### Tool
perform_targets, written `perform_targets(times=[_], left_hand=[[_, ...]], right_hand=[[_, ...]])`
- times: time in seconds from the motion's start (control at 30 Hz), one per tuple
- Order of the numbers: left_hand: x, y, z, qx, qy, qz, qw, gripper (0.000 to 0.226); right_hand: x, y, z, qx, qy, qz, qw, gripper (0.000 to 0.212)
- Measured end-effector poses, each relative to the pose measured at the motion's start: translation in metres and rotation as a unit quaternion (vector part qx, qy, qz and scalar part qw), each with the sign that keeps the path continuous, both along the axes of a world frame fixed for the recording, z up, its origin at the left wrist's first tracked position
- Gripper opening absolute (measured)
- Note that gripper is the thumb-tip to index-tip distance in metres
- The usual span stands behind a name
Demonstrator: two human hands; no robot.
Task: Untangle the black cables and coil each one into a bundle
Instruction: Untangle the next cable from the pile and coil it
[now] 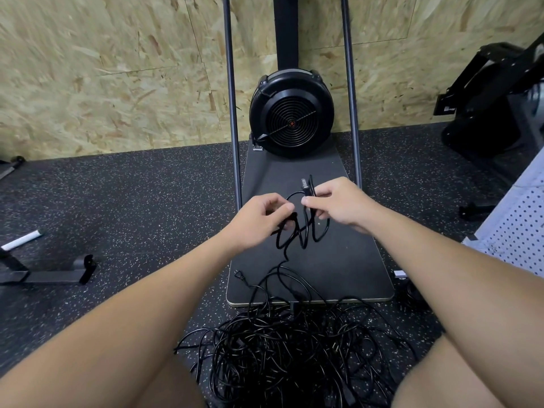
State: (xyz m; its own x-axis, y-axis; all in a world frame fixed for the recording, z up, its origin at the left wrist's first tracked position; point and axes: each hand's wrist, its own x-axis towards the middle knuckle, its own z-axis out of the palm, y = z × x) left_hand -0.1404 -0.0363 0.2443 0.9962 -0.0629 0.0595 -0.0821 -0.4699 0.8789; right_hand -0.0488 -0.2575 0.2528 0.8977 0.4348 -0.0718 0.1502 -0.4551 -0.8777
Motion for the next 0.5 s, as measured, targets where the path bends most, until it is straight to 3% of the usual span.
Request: perform_targets(times=[0.1,0.17,0.27,0.37,0.5], left_hand=[[0.005,0.001,0.001,0.045,-0.030,0.054,0.997,0.030],[0.006,-0.001,0.005,0.019,-0.052,0.037,0.998,0.026],[0.009,-0.002,0.005,-0.045,-0.055,-0.006,0.997,0.013],[0.012,-0.001,0.002,-0.128,-0.022,0.056,0.990,0.017],[0.016,0.012,0.015,-0.316,0.004,0.169,0.934,0.012]], right_hand=[[-0.004,0.005,0.002,0.055,0.035,0.036,0.997,0.008],[-0.006,0.008,0.003,0.052,0.030,0.063,0.996,0.009],[-0.013,0.015,0.005,-0.008,-0.012,0.095,0.995,0.010],[-0.015,0.015,0.006,0.030,0.001,0.066,0.997,0.015],[-0.001,0.000,0.011,0.051,-0.015,-0.022,0.998,0.015]])
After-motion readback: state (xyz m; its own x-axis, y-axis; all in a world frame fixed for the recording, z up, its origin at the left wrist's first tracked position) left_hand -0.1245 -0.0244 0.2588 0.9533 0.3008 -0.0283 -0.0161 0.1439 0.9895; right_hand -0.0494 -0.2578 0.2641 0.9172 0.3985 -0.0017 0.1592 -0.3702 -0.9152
